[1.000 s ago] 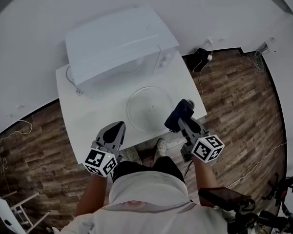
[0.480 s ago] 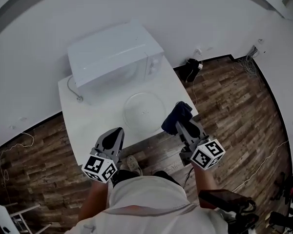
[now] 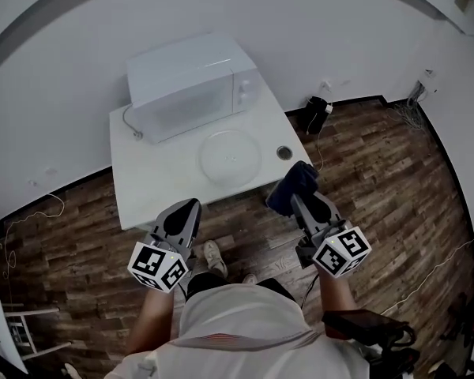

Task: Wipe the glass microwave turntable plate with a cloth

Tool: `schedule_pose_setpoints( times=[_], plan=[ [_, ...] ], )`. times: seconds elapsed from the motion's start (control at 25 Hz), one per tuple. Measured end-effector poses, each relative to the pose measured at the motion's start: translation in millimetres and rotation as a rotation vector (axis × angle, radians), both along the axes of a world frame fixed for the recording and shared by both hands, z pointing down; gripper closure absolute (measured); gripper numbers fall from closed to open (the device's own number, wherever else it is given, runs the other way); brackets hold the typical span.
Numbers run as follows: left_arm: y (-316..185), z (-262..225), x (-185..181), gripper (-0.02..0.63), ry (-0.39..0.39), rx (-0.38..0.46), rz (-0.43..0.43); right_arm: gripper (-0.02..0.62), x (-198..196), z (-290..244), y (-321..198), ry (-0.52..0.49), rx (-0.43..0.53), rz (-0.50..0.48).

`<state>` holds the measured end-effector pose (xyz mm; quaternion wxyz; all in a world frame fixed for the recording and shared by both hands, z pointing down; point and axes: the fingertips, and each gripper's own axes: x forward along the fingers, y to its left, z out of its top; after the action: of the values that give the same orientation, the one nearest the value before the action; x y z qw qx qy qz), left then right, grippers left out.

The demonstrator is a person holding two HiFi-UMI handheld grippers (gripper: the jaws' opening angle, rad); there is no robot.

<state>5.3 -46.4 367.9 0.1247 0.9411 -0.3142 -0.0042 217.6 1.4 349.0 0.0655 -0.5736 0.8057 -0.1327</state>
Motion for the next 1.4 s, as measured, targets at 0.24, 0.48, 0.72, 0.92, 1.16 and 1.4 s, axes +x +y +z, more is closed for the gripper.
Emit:
schedule_pose_setpoints(
  times=[0.24, 0.48, 0.72, 0.92, 1.16, 1.4],
  plan=[
    [53.5, -20.4, -6.3, 0.597, -0.011, 0.033, -0.036, 0.532, -9.1, -11.5, 46.6, 0.016, 0.019, -0.046],
    [62.4, -38.5, -18.0, 0.595, -0.007, 0.064, -0.06, 0.532, -21.9, -26.8, 57.0, 0.033, 0.054, -0.069],
    [61.5, -44.5, -32.0, 0.595, -0.003, 0.081, -0.062, 0.532, -35.2, -42.2, 53.0, 0.052, 0.069, -0.054],
    [49.0, -45.5, -60.4, 0.595, 0.007, 0.075, -0.061, 0.532, -59.4, -44.3, 40.1, 0.077, 0.063, -0.04],
    [40.9, -43.9, -70.8, 0.595, 0.016, 0.078, -0.048, 0.532, -69.8, -42.0, 34.0, 0.1, 0.043, -0.019],
    [40.8, -40.6, -77.1, 0.596, 0.015, 0.074, -0.039, 0.532, -74.8, -39.6, 36.0, 0.116, 0.03, -0.007]
  ],
)
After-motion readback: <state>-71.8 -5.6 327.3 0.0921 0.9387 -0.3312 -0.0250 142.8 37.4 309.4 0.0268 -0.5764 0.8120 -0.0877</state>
